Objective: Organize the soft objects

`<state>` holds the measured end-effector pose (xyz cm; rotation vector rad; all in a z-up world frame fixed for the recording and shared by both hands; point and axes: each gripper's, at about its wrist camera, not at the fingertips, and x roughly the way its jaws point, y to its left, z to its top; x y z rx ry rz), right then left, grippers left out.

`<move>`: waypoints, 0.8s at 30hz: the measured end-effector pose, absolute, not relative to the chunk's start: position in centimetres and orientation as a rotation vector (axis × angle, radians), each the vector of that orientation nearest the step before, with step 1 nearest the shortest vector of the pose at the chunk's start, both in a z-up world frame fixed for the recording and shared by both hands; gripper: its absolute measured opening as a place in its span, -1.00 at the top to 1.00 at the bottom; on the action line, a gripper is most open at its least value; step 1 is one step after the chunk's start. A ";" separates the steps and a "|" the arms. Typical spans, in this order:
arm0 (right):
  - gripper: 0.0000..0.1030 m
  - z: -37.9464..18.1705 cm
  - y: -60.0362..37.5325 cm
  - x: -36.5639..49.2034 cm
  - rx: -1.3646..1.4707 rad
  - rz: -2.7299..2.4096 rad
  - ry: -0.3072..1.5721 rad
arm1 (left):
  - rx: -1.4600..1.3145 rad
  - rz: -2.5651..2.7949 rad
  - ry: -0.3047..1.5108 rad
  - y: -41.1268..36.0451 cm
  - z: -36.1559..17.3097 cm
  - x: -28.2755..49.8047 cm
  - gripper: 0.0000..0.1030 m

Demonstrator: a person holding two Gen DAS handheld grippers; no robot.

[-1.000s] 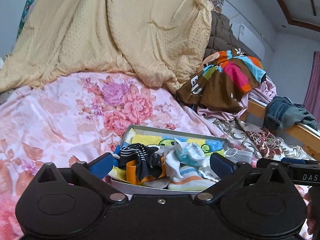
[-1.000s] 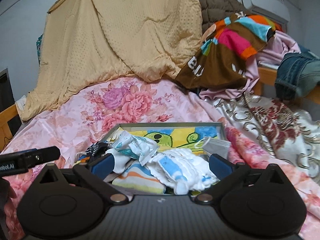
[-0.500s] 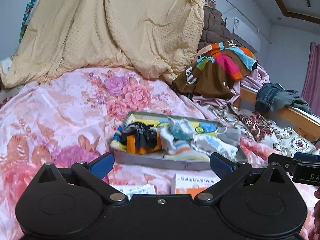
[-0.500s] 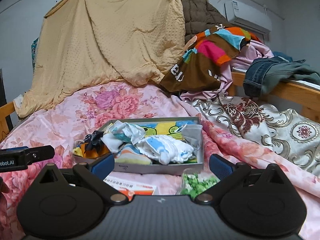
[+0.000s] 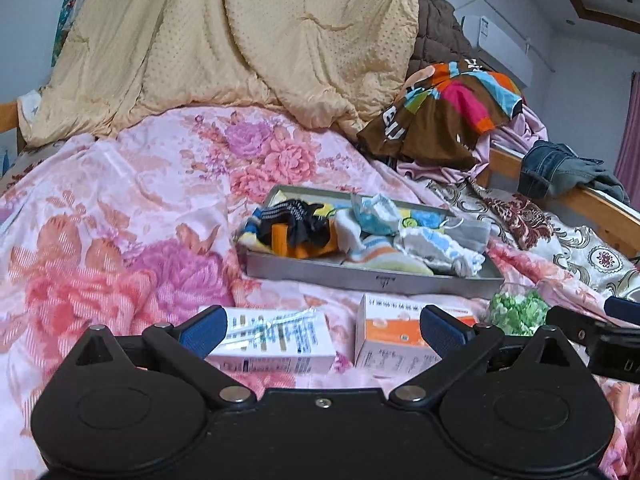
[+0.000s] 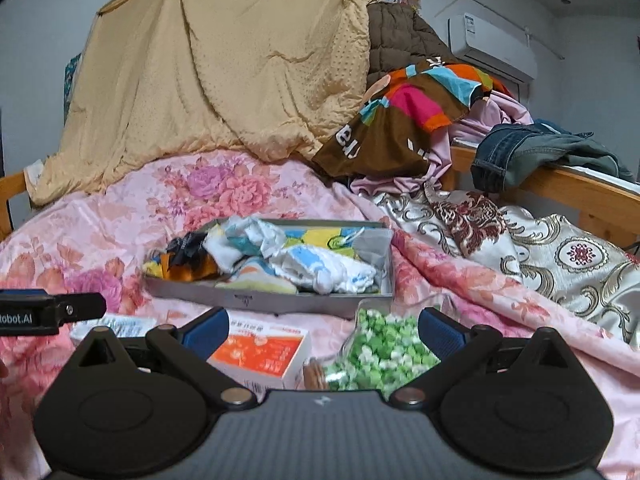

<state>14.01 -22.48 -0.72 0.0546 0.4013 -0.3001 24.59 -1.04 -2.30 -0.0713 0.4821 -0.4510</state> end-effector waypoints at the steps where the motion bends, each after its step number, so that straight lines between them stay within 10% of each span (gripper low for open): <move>1: -0.99 -0.9 -22.3 14.0 0.052 -0.299 0.409 | -0.073 -0.449 0.487 -1.0 -2.5 24.5 -0.98; 24: -0.99 -3.3 -22.7 13.7 0.089 -0.342 0.477 | -0.050 -0.446 0.521 -0.7 -3.9 23.3 -0.98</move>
